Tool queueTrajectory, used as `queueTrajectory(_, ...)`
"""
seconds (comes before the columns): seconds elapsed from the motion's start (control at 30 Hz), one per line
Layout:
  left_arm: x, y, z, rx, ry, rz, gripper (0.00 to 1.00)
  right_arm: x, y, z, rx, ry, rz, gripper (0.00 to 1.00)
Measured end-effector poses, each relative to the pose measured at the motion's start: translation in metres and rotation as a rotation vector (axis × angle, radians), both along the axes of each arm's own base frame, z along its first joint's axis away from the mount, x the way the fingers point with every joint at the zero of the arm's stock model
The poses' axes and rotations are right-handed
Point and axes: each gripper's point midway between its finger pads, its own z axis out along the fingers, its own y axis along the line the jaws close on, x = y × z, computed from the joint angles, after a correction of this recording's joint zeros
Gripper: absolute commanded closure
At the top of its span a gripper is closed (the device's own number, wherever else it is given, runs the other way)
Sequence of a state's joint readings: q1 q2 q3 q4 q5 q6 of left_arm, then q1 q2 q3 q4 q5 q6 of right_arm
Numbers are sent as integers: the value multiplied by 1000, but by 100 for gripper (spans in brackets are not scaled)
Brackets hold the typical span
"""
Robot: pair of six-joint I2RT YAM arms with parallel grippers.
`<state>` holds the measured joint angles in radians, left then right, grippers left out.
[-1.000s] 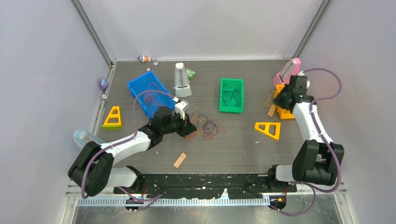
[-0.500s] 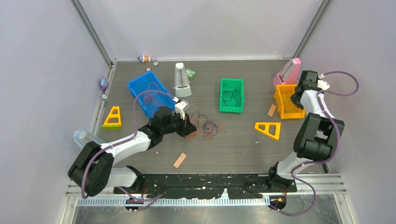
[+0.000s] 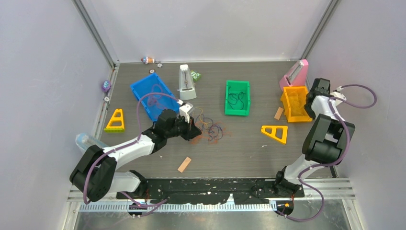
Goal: Untangle the cables
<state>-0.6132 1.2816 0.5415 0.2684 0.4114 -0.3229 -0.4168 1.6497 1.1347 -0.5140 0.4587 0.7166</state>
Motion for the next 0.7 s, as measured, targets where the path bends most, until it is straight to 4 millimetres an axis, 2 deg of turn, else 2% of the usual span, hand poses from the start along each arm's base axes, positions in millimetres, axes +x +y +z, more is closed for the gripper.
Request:
queueTrajectory(0.2,0,0,0,3,-5,-3,100,21,20,-3,-3,-12,97,95)
queueTrajectory(0.4,0,0,0,6,-10,-5,100,46,46,-34,42,60,236,94)
queueTrajectory(0.47,0,0,0,6,-10,-6,100,56,51,-43,62,73,260,88)
queueTrajectory(0.53,0,0,0,6,-11,-6,100,63,53,-50,80,81,273,77)
queueTrajectory(0.6,0,0,0,7,-12,-7,100,65,53,-51,87,82,278,70)
queueTrajectory(0.7,0,1,-1,8,-12,-7,100,65,53,-48,85,81,282,55)
